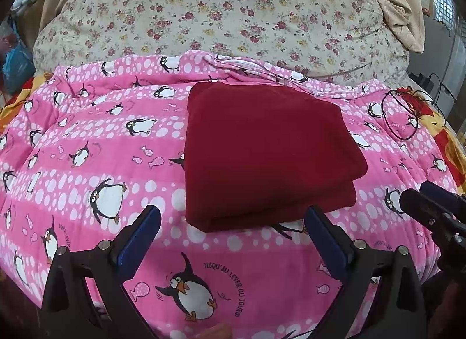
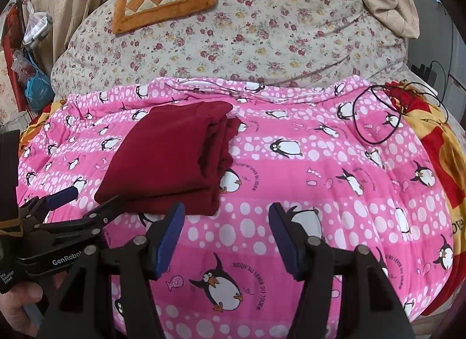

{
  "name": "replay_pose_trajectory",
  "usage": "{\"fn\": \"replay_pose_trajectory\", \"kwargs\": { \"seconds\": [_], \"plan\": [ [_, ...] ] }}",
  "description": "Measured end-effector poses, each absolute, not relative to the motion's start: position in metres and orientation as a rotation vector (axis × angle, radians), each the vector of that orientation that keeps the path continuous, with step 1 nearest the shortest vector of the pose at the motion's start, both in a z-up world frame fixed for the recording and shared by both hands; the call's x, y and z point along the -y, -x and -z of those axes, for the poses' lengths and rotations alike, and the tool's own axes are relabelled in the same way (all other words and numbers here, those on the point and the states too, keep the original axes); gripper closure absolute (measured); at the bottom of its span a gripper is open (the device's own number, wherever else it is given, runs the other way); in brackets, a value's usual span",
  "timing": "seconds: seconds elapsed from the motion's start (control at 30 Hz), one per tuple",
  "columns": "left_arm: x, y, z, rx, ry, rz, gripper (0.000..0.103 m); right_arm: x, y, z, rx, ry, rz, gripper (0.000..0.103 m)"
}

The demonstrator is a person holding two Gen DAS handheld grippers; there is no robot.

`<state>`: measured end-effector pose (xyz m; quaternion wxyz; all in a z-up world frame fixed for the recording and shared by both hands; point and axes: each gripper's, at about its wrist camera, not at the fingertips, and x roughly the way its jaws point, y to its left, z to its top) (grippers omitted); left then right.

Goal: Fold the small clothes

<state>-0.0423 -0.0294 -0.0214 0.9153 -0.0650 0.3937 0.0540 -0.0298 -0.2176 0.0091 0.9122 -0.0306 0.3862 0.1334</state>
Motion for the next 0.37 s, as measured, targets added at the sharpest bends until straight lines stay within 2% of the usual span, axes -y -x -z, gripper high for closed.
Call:
{"fn": "replay_pose_trajectory", "kwargs": {
  "seconds": [0.37],
  "plan": [
    [0.0270,0.0486,0.0170,-0.764,0.135,-0.101,0.017,0.2171,0.0301,-0.0094,-0.795,0.061,-0.276,0.040]
  ]
}}
